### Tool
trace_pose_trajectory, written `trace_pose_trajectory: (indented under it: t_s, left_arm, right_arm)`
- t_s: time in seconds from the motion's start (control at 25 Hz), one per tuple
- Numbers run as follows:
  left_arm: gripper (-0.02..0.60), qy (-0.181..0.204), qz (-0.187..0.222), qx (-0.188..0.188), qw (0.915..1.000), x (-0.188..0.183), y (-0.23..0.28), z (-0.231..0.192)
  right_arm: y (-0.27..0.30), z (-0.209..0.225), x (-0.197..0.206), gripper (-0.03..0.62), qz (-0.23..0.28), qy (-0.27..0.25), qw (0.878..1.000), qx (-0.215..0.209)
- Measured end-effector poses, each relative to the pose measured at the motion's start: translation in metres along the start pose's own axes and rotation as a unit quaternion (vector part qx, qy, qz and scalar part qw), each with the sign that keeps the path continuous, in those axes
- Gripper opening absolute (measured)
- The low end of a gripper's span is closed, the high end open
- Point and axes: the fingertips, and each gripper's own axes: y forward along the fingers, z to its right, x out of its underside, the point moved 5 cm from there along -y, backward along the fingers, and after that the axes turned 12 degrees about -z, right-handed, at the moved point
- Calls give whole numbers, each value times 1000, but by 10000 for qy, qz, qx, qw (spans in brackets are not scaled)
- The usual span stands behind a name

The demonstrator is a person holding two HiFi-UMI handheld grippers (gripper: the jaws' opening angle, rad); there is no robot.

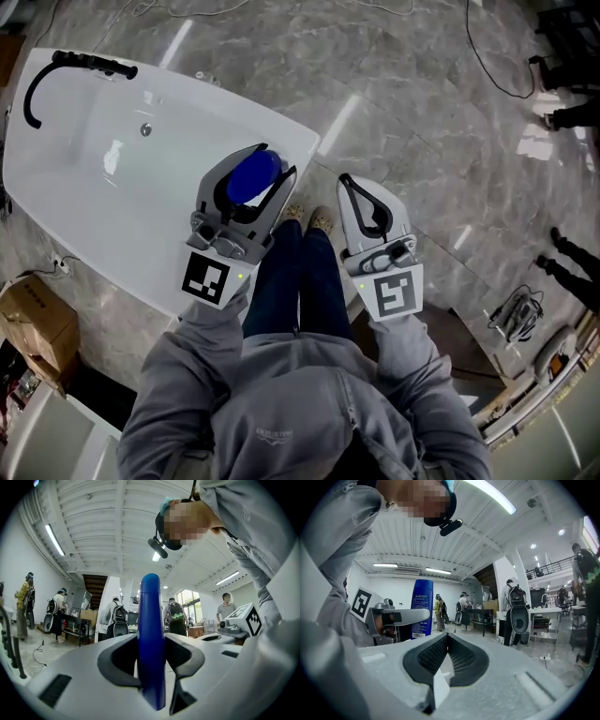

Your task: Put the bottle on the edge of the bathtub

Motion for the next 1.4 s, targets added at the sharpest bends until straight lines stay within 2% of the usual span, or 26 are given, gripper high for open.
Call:
trace_pose_trajectory:
  t_s: [0.12, 0.52, 0.76, 1.0, 1.4]
  left_arm:
    - [152, 85, -56, -65, 9999, 20, 7, -11]
    - [152, -180, -213, -134, 9995, 80, 27, -34]
    - [152, -96, -348, -43, 9993, 111, 50, -51]
    - [152, -48, -689, 107, 9976, 146, 68, -56]
    - [152, -247, -886, 47, 9958, 181, 79, -61]
  right_arm:
    - [15, 0, 13, 3, -51, 12, 10000, -44]
    - [43, 2, 51, 3, -306, -66, 9994, -126]
    - [71, 12, 72, 3, -419, -76, 9990, -144]
    - [88, 14, 91, 3, -525, -41, 9984, -197]
    - [102, 16, 117, 3, -763, 162, 9968, -144]
